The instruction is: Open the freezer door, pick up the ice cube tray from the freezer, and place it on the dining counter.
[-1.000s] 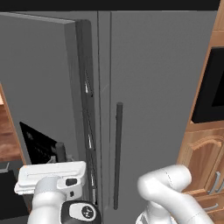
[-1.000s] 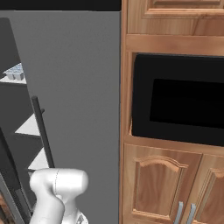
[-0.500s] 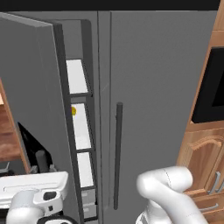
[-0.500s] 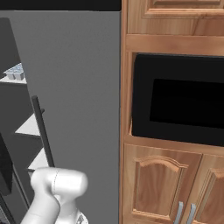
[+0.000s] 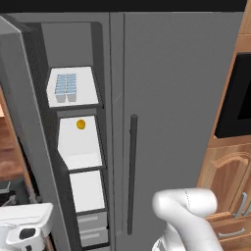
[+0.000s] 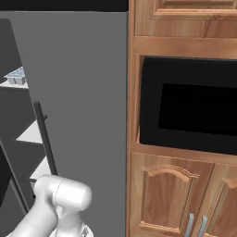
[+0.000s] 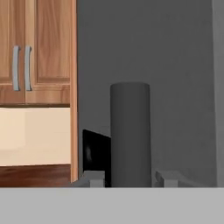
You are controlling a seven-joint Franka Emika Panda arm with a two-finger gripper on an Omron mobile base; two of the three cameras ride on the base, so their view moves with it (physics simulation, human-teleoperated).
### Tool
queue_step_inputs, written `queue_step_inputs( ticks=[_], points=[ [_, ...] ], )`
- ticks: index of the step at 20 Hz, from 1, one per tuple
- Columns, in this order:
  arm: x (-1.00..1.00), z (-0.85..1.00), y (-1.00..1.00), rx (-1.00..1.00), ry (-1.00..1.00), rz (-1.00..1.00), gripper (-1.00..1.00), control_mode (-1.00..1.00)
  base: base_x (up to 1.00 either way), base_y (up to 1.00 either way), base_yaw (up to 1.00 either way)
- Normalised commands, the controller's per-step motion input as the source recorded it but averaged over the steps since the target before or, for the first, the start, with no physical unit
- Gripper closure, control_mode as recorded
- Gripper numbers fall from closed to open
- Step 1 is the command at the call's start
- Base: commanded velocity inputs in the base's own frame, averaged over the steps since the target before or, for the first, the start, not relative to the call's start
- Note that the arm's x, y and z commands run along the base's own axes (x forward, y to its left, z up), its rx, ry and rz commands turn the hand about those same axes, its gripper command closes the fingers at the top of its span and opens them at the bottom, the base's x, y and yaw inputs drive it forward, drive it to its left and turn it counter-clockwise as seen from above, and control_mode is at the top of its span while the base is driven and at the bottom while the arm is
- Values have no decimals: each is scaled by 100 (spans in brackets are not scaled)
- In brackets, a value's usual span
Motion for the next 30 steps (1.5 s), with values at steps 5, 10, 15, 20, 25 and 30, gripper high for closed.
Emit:
queue_step_inputs(
  ticks=[5,10,15,20,25,30],
  points=[
    [0,0,38,0,0,0,100,-100,0,0,0],
    [0,0,26,0,0,0,100,-100,0,0,0],
    [0,0,4,0,0,0,-100,-100,0,0,0],
    [0,0,0,0,0,0,-100,-100,0,0,0],
    [-47,2,0,-1,-2,0,-100,-100,0,0,0],
    [-93,8,-5,-1,-9,0,-100,-100,0,0,0]
  ],
)
